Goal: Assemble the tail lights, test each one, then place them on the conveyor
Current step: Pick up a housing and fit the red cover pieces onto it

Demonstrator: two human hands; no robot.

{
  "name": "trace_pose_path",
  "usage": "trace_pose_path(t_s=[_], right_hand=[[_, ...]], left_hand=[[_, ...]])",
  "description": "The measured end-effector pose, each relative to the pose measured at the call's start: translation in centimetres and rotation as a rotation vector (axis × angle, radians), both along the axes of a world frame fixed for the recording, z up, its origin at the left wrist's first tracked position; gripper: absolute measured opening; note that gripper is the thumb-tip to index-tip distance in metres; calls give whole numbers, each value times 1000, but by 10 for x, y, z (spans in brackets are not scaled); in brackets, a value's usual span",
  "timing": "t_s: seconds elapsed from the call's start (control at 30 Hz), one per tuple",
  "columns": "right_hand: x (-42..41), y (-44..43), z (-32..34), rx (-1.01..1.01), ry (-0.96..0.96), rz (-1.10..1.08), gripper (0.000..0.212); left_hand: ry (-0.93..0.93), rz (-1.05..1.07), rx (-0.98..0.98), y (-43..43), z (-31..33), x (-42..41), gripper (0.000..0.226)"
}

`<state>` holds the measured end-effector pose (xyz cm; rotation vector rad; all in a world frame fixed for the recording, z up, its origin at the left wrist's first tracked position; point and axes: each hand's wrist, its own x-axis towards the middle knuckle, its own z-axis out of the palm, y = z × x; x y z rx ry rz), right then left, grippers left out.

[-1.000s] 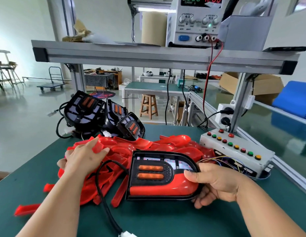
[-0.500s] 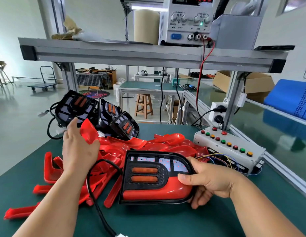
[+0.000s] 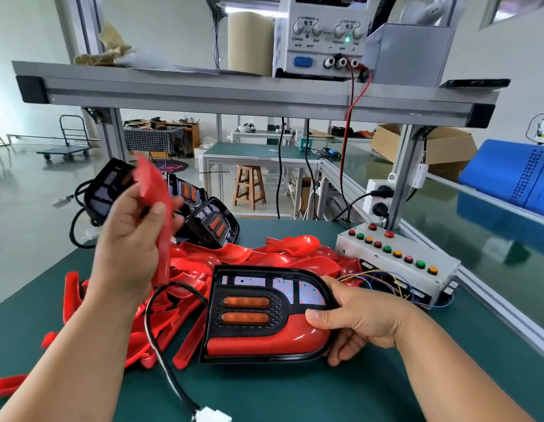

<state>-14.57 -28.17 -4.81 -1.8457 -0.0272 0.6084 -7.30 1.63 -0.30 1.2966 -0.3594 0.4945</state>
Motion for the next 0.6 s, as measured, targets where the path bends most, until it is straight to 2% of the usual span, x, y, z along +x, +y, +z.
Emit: trace_pose_path(t_s=[0.03, 0.1, 0.17, 0.23, 0.3, 0.47, 0.53, 0.6], right_hand=[[0, 0, 0, -5, -2, -3, 68], [0, 0, 0, -11, -1, -3, 68], [-1, 0, 1, -22, -2, 0, 66], [-1, 0, 2, -54, -17, 2, 66], [-1, -1, 2, -99, -36, 1, 64], [0, -2, 1, -132, -63, 1, 63], [0, -2, 0, -140, -72, -1, 63], [0, -2, -1, -141, -74, -1, 64]], left_hand=[[42, -118, 46, -5, 1, -5, 31], [120, -236, 272, -17, -1, -12, 35], [145, -257, 534, -30, -5, -18, 35], [139, -254, 648, -40, -7, -21, 32], [150, -298, 575, -43, -8, -21, 34], [250, -567, 193, -42, -11, -23, 51], [214, -526, 184, -44, -12, -22, 55], [126, -369, 285, -46, -11, -21, 45]])
